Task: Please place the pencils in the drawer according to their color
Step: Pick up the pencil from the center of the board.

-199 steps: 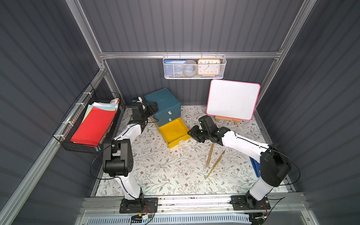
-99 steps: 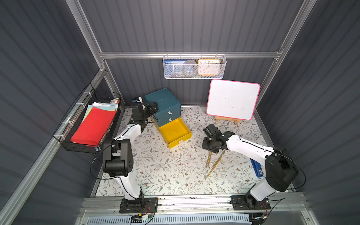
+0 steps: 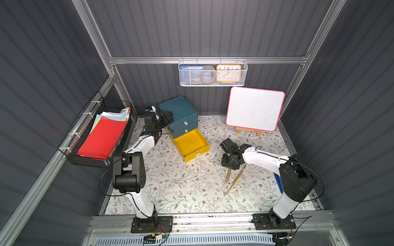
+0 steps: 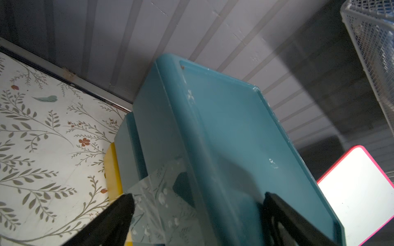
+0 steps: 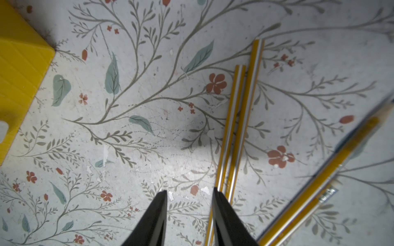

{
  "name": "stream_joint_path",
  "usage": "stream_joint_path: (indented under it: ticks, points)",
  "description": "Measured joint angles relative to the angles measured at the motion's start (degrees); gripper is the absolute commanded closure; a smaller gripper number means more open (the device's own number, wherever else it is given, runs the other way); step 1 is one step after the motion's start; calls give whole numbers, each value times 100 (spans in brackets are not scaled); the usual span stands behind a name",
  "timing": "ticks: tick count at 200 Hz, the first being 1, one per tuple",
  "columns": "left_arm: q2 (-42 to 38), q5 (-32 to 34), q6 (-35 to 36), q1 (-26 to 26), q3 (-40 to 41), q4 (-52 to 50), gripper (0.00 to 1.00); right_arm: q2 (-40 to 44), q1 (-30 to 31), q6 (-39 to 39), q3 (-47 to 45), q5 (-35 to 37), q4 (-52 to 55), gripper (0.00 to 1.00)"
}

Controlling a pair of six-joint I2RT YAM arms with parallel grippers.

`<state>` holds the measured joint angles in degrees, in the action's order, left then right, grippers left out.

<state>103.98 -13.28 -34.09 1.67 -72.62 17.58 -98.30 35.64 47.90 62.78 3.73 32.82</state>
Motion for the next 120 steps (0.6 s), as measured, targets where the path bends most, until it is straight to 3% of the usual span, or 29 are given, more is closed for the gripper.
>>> stream_joint_path:
  ticks: [120]
  points:
    - [0, 0, 0, 0, 0, -2, 0, -262, -72, 0, -203, -92, -175, 63]
